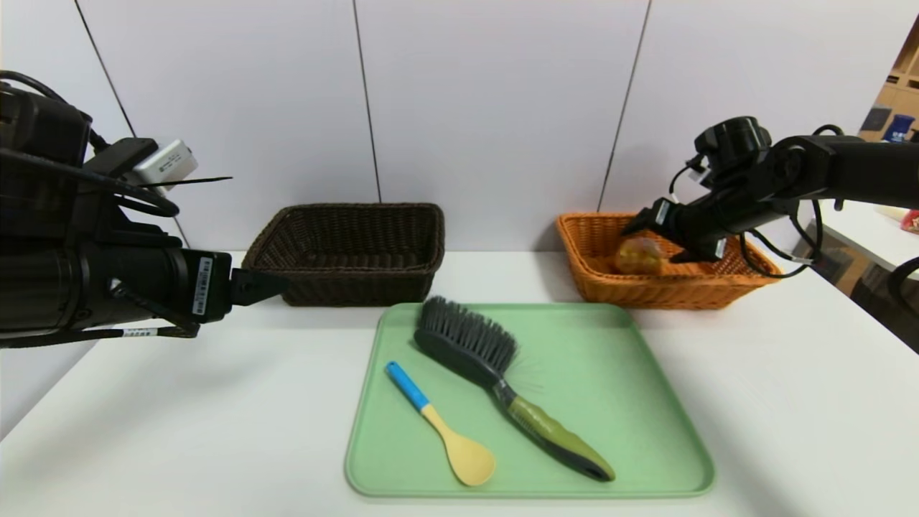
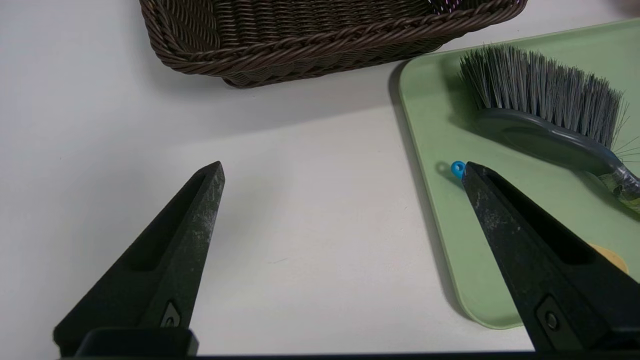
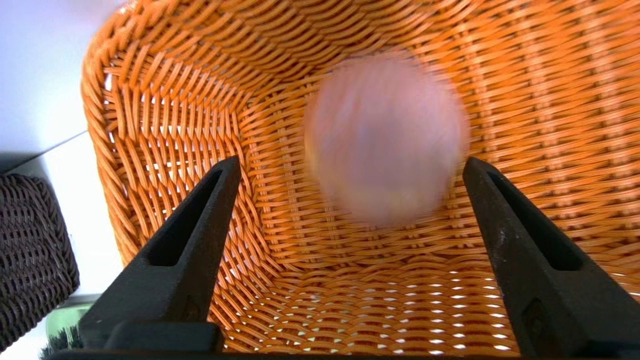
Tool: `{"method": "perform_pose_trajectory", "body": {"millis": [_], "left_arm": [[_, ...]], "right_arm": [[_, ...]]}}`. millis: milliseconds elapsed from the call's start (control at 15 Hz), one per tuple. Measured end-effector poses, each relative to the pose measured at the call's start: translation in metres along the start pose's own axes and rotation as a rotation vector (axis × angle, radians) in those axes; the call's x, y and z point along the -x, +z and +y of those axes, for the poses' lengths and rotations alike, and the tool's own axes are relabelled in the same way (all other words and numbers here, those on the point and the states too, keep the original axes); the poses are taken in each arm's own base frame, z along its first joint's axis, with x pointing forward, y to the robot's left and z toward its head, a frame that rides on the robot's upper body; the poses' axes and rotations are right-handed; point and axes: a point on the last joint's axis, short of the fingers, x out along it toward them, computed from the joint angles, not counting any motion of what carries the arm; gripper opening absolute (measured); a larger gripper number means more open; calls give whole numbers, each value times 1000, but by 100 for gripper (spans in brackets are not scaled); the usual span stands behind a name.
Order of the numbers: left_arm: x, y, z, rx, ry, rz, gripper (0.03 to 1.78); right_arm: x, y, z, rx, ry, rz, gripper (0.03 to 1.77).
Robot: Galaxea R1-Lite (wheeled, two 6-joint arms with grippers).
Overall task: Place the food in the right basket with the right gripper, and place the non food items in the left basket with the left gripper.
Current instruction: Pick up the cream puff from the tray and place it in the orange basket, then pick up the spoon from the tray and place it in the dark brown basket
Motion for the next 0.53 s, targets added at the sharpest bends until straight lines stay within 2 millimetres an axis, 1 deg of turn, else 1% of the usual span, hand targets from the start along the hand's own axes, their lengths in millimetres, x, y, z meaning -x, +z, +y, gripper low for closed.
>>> {"method": "perform_pose_trajectory", "body": {"millis": [133, 333, 467, 533], "left_arm": [[1, 1, -1, -2, -3, -3, 169], [4, 1, -1, -1, -5, -11, 169], [8, 0, 0, 2, -5, -12, 169], [10, -2, -1, 11, -10, -2, 169]], "right_arm": [[8, 2, 0, 5, -7, -14, 159], [34, 7, 6, 39, -36, -83, 163], [62, 9, 13, 63, -51, -125, 165], [82, 7, 18, 70, -48, -139, 165]]}}
